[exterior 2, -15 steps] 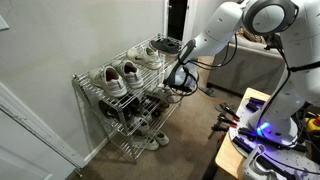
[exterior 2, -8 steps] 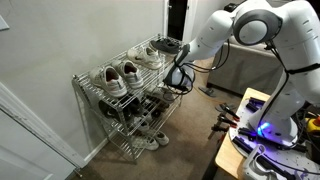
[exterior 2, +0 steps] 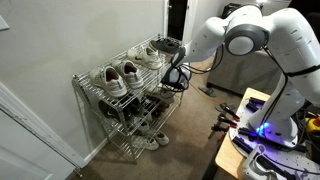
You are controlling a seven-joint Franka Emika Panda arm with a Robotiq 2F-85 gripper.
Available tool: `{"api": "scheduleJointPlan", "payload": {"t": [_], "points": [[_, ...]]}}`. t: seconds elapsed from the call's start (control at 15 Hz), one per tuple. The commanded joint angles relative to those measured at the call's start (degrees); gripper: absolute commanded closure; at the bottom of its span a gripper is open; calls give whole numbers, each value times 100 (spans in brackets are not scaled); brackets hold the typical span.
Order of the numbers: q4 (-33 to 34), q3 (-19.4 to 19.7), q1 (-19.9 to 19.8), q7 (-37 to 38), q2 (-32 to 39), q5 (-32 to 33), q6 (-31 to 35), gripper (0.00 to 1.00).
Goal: Move the white shoe from the second rack to the top rack
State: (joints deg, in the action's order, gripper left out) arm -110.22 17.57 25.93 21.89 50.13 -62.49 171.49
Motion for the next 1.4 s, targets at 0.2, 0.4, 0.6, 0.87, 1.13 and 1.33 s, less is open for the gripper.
{"api": "scheduleJointPlan", "payload": {"t": [0.2,0.4,0.6,0.87,1.13,1.33], "points": [[-133,330,300,227,-281,167,-349,0],[-257,487,476,222,-337,178,-408,0],[-536,800,829,364,-335,293,-508,0],[-897,1094,1210,410,-441,319,-594,0],[-1256,472,794,867,-874,1323,-425,0],[-1429,295,713,1361,-973,1950,-493,0]]}}
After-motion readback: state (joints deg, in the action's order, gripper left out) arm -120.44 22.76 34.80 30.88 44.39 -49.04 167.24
